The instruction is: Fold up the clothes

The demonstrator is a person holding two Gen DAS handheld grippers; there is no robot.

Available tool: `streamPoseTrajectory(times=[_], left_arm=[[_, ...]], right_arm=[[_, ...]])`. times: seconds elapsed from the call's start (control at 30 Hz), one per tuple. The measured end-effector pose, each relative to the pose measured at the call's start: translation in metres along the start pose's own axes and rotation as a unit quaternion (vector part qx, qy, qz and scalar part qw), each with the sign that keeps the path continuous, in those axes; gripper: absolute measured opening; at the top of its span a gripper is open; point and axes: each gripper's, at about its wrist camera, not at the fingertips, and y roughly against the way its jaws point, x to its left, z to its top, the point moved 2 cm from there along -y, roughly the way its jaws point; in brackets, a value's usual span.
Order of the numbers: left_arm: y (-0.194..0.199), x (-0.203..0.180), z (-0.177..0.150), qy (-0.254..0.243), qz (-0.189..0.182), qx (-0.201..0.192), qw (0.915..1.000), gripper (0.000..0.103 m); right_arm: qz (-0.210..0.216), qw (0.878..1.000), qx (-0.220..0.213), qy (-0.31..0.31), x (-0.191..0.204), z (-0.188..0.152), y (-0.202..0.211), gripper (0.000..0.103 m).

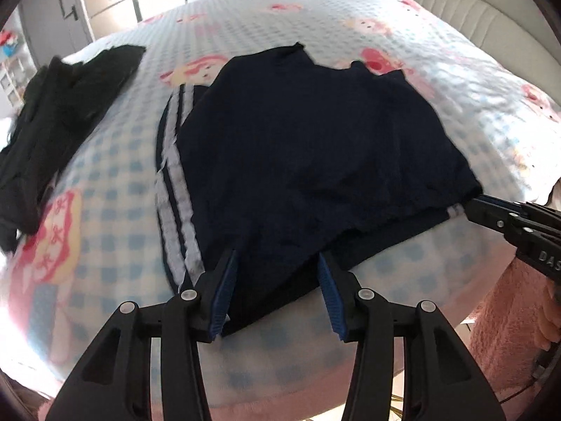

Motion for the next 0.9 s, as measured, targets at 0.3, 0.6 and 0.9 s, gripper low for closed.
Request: streamPoseTrajectory(times=[0.3,0.6,0.9], left_arm=[[0.015,0.009,0.011,0.011,0.035,-0.038,0.9986,0.012],[0.042,0.034,-0.008,0.067,0.068,-0.072,0.9928,0.008],[0.024,0.064,-0.043,0.126,0.05,-0.006,0.9907,0.008]], right_arm=[[-0.016,1.0,0.019,0.004,0.0,-0.001,-0.011,0.021],[-0.014,1.0,0.008,0.012,0.004,0.003,-0.011,0.024],[-0.04,0.999,0.024,0.015,0.002,-0.001,-0.012,0.03]])
